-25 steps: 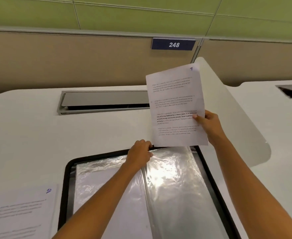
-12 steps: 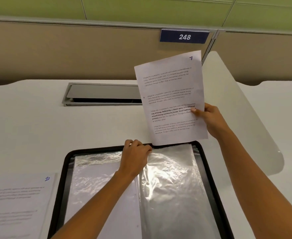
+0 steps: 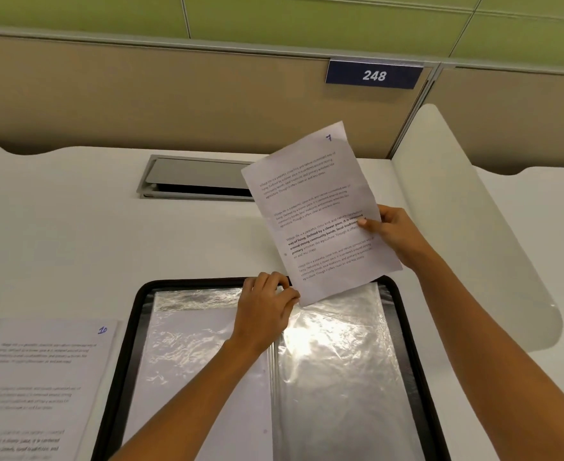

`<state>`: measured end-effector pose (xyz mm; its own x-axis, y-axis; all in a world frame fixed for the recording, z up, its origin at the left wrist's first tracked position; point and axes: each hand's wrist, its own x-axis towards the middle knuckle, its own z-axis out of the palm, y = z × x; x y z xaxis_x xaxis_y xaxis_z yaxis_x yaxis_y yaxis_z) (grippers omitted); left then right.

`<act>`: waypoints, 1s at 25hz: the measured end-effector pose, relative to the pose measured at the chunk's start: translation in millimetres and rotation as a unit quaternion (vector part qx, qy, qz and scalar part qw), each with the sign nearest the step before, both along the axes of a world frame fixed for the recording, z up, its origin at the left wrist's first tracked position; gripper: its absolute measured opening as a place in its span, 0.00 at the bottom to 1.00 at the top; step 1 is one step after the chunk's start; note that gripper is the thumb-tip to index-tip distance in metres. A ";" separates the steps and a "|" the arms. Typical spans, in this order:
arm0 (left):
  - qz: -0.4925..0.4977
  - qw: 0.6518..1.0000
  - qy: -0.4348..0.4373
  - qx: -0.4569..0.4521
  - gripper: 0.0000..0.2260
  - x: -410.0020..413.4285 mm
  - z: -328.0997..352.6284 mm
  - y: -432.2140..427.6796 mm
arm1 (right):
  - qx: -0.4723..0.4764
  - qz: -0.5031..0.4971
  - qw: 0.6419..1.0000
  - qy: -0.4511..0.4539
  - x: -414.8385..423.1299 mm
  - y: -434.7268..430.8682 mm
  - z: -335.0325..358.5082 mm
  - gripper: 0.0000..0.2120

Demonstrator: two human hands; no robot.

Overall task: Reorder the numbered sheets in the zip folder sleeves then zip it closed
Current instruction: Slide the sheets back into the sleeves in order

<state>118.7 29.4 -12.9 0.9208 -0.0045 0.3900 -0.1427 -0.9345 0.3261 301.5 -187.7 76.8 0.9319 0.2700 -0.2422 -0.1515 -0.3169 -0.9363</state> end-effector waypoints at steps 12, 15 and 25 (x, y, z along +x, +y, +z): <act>-0.004 0.999 0.043 -0.003 0.07 16.3 -1.5 -15.7 | -0.015 0.070 0.996 0.048 -21.3 33.3 -30.5 0.12; -0.028 0.995 0.090 -0.019 0.09 25.9 0.8 -33.3 | -0.049 0.123 0.986 0.102 -17.7 28.2 -29.6 0.15; -0.094 0.981 0.153 -0.070 0.08 43.8 12.7 -77.4 | -0.330 0.161 0.922 0.121 -7.5 -13.0 -21.2 0.08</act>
